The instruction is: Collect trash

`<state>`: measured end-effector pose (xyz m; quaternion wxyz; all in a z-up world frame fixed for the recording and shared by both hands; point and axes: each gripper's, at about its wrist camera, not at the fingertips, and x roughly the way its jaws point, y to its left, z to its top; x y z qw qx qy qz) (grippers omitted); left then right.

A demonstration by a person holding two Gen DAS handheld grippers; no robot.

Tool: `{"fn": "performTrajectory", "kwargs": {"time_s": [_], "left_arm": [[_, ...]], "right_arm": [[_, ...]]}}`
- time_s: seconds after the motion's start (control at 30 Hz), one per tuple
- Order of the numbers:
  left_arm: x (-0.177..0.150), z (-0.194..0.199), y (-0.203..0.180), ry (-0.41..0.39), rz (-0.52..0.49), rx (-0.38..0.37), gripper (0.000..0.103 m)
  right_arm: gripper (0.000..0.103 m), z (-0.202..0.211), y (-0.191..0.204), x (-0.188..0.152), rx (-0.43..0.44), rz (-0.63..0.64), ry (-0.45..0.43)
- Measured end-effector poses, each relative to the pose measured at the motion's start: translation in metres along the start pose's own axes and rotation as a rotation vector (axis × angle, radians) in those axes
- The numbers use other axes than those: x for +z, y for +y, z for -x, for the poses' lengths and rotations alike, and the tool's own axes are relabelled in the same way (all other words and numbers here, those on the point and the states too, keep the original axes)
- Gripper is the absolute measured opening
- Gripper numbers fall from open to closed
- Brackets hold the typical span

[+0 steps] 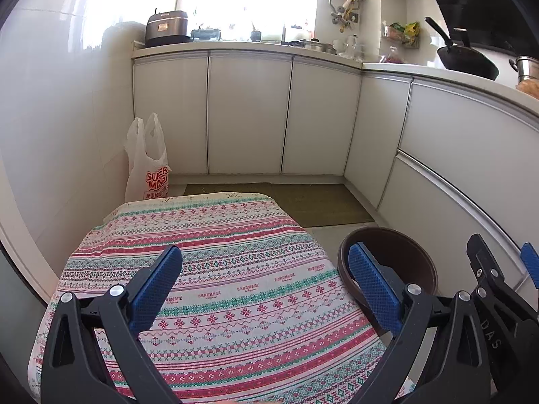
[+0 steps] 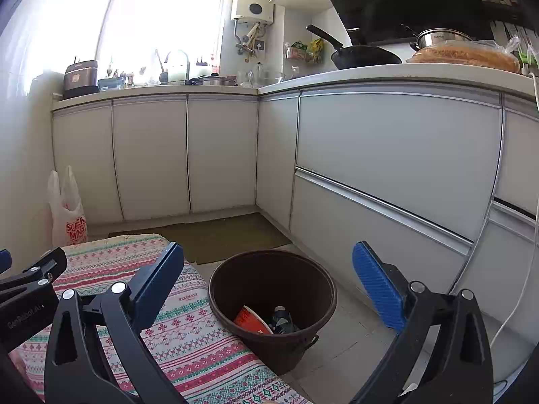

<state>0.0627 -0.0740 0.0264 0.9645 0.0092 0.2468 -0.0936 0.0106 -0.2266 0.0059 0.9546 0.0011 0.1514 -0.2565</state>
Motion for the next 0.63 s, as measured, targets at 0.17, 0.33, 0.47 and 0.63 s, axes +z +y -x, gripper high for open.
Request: {"fn": "performTrajectory", "kwargs": {"time_s": [0.17, 0.33, 0.47, 0.63], "left_arm": [[-0.0008, 0.0005, -0.0015, -0.014, -0.017, -0.024, 0.093], [-0.0023, -0.0011, -0.0037, -0.009, -0.029, -0.05, 0.078], [-0.001, -0.0044, -0.002, 0.005, -0.019, -0.034, 0.086], [-0.0009, 0.0027, -0.0052, -0.019, -0.024, -0.017, 0.096]], "right_arm": [[0.096, -0.0032, -0.0012, 0.0001, -0.003, -0.001, 0.013], [0.096, -0.0038, -0.002, 0.0001, -0.006, -0.004, 0.017], [0.096, -0.0037, -0.0025, -0.0001, -0.007, -0.003, 0.017], [0.096, -0.0049, -0.0031, -0.0004, -0.011, -0.008, 0.02]]}}
